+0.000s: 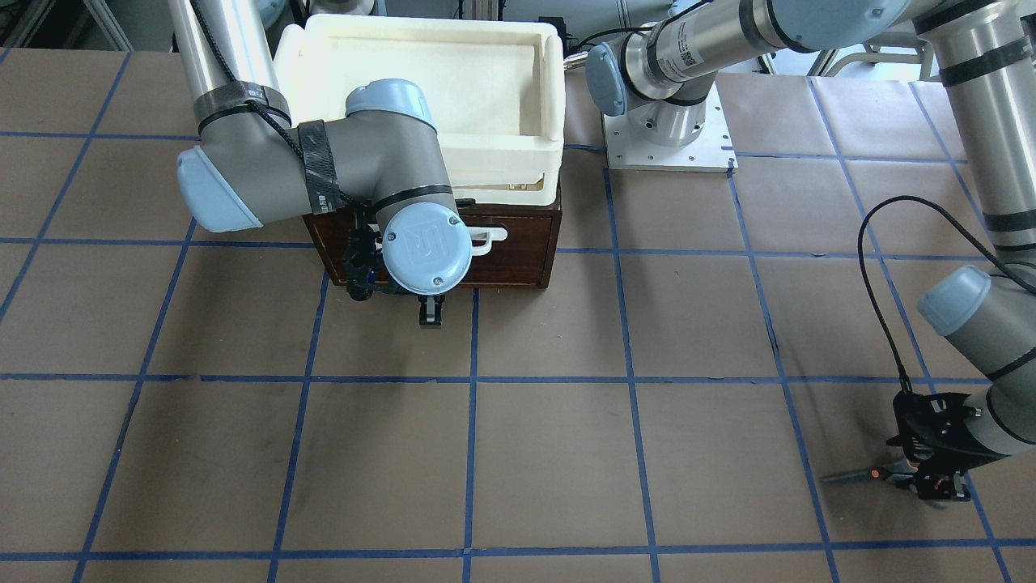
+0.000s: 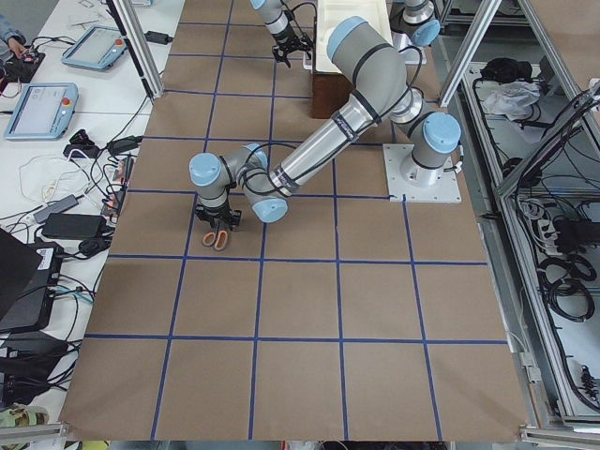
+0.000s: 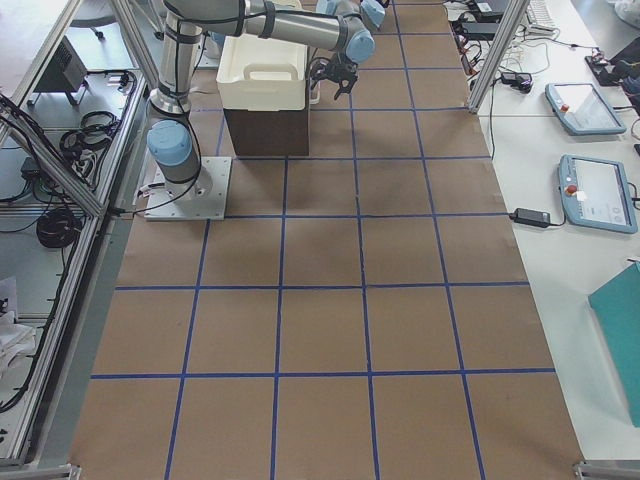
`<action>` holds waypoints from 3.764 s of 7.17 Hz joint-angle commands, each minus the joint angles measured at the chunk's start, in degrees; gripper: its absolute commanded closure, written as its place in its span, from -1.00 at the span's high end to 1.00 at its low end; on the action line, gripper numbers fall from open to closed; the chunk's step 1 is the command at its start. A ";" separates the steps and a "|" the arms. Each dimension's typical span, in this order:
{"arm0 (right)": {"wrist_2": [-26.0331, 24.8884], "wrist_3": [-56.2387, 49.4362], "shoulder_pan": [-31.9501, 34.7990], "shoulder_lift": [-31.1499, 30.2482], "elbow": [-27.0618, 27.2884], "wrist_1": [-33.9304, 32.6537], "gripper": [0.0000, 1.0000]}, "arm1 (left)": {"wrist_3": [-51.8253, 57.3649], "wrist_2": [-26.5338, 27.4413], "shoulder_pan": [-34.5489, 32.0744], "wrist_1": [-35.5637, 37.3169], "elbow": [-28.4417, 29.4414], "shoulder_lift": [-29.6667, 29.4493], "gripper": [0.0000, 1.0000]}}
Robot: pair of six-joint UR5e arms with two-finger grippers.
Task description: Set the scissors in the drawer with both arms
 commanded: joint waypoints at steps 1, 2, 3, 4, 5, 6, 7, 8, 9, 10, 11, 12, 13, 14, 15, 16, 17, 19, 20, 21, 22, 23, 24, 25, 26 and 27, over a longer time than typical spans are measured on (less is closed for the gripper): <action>-0.01 -0.09 0.00 0.19 0.07 0.00 1.00 | 0.15 -0.07 0.00 0.00 0.60 -0.53 0.34; -0.10 -0.61 0.00 0.11 0.07 -0.18 1.00 | 0.16 -0.07 0.00 0.00 0.60 -0.71 0.33; -0.10 -1.14 0.00 0.11 0.07 -1.31 1.00 | 0.16 -0.24 0.00 0.00 0.60 -0.88 0.31; -0.10 -1.32 0.00 0.11 0.07 -4.28 1.00 | 0.24 -0.24 0.00 0.00 0.60 -0.97 0.21; -0.36 -3.41 0.00 0.02 0.07 -5.62 1.00 | 0.24 -0.24 0.00 0.00 0.60 -0.97 0.03; -0.89 -6.04 0.00 -0.24 -0.02 -6.15 1.00 | 0.24 -0.24 0.00 0.00 0.60 -0.97 -0.16; -0.98 -8.33 0.00 -0.33 -0.02 -8.16 1.00 | 0.16 -0.68 0.00 0.00 0.60 -0.97 -0.24; -1.07 -9.92 0.00 -0.33 -0.11 -9.57 1.00 | 0.16 -1.20 0.00 -0.08 0.60 -0.89 -0.32; -1.07 -10.71 0.00 -0.25 -0.28 -9.93 1.00 | 0.16 -1.21 0.00 -0.09 0.60 -0.97 -0.44; -2.02 -12.81 0.00 -0.07 -0.29 -10.28 1.00 | 0.16 -1.21 0.00 -0.17 0.60 -0.80 -0.53; -2.38 -13.61 0.00 0.02 -0.29 -11.07 1.00 | 0.16 -1.30 0.00 -0.26 0.60 -0.62 -0.58; -2.39 -14.75 0.00 0.02 -0.29 -12.30 1.00 | 0.07 -1.12 -0.35 -0.61 0.60 0.16 -0.65; -2.39 -16.16 0.00 0.19 -0.46 -13.27 1.00 | -0.11 -0.95 -1.05 -0.96 0.60 1.13 -0.72; -2.73 -16.26 -0.09 0.37 -0.72 -14.06 1.00 | -0.37 -0.86 -2.18 -3.31 0.60 2.79 -0.76; -2.74 -16.52 -0.09 0.98 -0.81 -16.33 1.00 | -0.55 -0.77 -3.33 -4.64 0.60 4.37 -0.79; -2.82 -17.13 -0.17 1.77 -0.90 -17.92 1.00 | -1.33 -0.77 -3.60 -6.22 0.60 5.43 -0.79; -2.91 -17.92 -0.35 2.30 -1.68 -17.93 1.00 | -2.30 -0.77 -3.95 -8.07 0.60 6.57 -0.82; -3.53 -18.80 -0.61 2.92 -3.88 -17.93 1.00 | -3.18 -0.42 -6.58 -12.19 0.60 9.82 -0.84; -3.53 -18.81 -0.70 2.92 -4.24 -17.85 1.00 | -4.92 -0.25 -6.85 -13.26 0.60 11.06 -0.86; -3.44 -18.81 -0.79 3.00 -4.50 -17.85 1.00 | -5.03 -0.33 -6.94 -13.53 0.60 11.76 -0.87; -3.53 -19.59 -0.79 3.61 -5.46 -17.85 1.00 | -5.12 -0.33 -7.55 -14.32 0.60 12.47 -0.89; -3.53 -19.86 -0.88 4.58 -6.69 -17.85 1.00 | -6.42 -0.24 -8.95 -15.80 0.60 13.87 -0.90; -3.53 -19.95 -0.88 5.81 -7.92 -17.93 1.00 | -8.35 -0.24 -9.83 -18.25 0.60 15.27 -0.91; -3.53 -19.95 -0.97 6.60 -8.98 -17.93 1.00 | -8.80 -0.24 -10.28 -18.63 0.60 15.98 -0.91; -3.61 -20.39 -1.14 6.78 -9.51 -17.85 1.00 | -8.81 -0.33 -10.37 -19.24 0.60 16.25 -0.91; -3.53 -20.48 -1.32 6.96 -9.69 -17.93 1.00 | -8.81 -0.33 -10.46 -19.33 0.60 16.51 -0.91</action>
